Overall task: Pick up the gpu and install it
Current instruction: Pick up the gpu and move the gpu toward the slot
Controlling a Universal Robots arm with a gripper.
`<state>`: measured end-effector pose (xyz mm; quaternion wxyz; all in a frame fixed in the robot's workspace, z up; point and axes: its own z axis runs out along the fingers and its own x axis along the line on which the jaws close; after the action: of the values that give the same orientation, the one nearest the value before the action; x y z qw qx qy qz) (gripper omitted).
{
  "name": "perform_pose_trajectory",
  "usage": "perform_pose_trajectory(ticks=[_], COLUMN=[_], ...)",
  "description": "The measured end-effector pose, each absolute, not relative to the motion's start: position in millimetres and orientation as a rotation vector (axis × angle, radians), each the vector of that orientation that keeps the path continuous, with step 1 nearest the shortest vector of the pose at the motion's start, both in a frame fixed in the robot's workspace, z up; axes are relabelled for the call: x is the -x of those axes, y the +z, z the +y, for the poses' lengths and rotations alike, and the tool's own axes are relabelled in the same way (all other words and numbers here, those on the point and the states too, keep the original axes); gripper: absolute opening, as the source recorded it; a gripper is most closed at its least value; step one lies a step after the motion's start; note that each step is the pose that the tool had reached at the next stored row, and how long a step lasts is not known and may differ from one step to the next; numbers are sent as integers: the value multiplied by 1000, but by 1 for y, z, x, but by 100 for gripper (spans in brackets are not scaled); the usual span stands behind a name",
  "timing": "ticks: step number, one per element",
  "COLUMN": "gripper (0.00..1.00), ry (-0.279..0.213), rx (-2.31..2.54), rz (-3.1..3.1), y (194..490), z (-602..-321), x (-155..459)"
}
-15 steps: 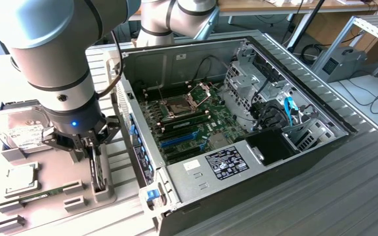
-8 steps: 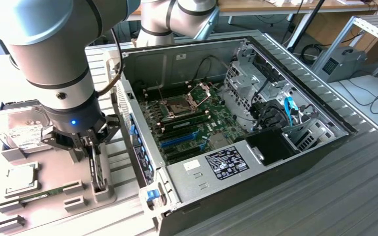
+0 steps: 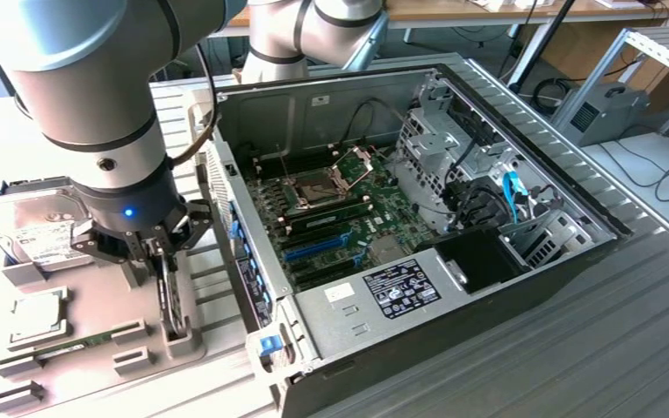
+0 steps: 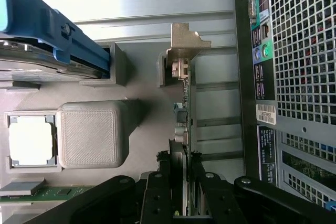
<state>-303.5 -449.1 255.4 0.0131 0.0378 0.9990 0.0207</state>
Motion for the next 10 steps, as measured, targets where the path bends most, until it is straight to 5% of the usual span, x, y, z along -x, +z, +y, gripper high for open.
perform_pose_trajectory(ticks=[10], gripper=[26], ry=[64], rx=[-118], rz=[3112], y=[265], z=[-449], x=[304])
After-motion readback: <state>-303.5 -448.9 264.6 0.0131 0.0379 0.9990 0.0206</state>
